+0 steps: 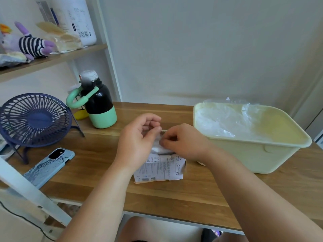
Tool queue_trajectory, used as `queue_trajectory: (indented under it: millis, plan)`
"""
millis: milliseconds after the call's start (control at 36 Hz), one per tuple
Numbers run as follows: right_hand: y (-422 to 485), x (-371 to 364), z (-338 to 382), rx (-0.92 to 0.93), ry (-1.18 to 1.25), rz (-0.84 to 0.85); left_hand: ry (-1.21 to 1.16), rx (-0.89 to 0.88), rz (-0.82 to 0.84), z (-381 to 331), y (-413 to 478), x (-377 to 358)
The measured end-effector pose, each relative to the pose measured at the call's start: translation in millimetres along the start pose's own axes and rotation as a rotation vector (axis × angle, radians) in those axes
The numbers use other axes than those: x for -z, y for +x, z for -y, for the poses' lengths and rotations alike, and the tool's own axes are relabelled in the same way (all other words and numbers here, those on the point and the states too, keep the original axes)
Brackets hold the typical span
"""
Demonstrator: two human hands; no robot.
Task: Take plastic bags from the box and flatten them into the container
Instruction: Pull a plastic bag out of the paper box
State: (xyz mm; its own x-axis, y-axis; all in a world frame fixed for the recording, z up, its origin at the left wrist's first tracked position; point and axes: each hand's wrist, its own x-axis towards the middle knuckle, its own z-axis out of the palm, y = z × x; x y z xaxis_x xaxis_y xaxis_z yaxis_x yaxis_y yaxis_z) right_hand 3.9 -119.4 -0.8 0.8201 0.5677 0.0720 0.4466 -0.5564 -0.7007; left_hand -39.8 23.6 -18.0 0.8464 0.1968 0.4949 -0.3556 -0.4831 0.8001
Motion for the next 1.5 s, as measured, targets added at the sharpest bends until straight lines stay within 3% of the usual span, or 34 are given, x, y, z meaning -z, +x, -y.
queue_trajectory:
  millis: [194,333,444,556,695,806,889,1028,1222,1306,1500]
  plan:
    - [3.1,-2.4,-3.4,-0.023,0.109,-0.279,0.083,0.093,0.121,3.1,-0.6,9.5]
    - [6.2,-5.3,-2.3,0.009,0.11,-0.375,0.267,0.098,0.175,4.9,-5.9,12.2]
    - [6.7,-3.9,-1.7,0.01,0.206,-0.433,0.359,0.083,0.14,4.8,-6.0,18.8]
    - [6.3,-4.0,-0.1,-0.031,0.342,-0.478,0.476,0.034,0.21,2.6,-5.0,21.8]
    - [6.6,-8.4,-0.2,-0.062,0.4,-0.464,0.534,-0.002,0.259,10.4,-6.3,21.3]
    - [0.3,-11.2,1.4,0.011,0.356,-0.507,0.453,-0.088,0.076,9.2,-5.9,19.5]
    - [-3.4,-13.4,3.9,0.082,0.246,-0.352,0.494,-0.166,-0.021,7.7,-2.5,19.7]
    - [-2.2,-17.5,5.8,0.076,0.096,-0.122,0.478,-0.187,0.08,2.4,-1.0,20.6]
    - [2.3,-20.3,5.1,0.067,0.01,-0.25,0.18,-0.056,0.186,-6.4,-8.7,24.1]
    - [4.5,-16.8,1.8,-0.012,0.198,-0.305,0.182,0.012,0.196,-5.6,-10.6,25.9]
    - [4.2,1.3,1.6,-0.128,0.804,-0.412,0.627,0.029,0.257,-5.4,-8.4,25.0]
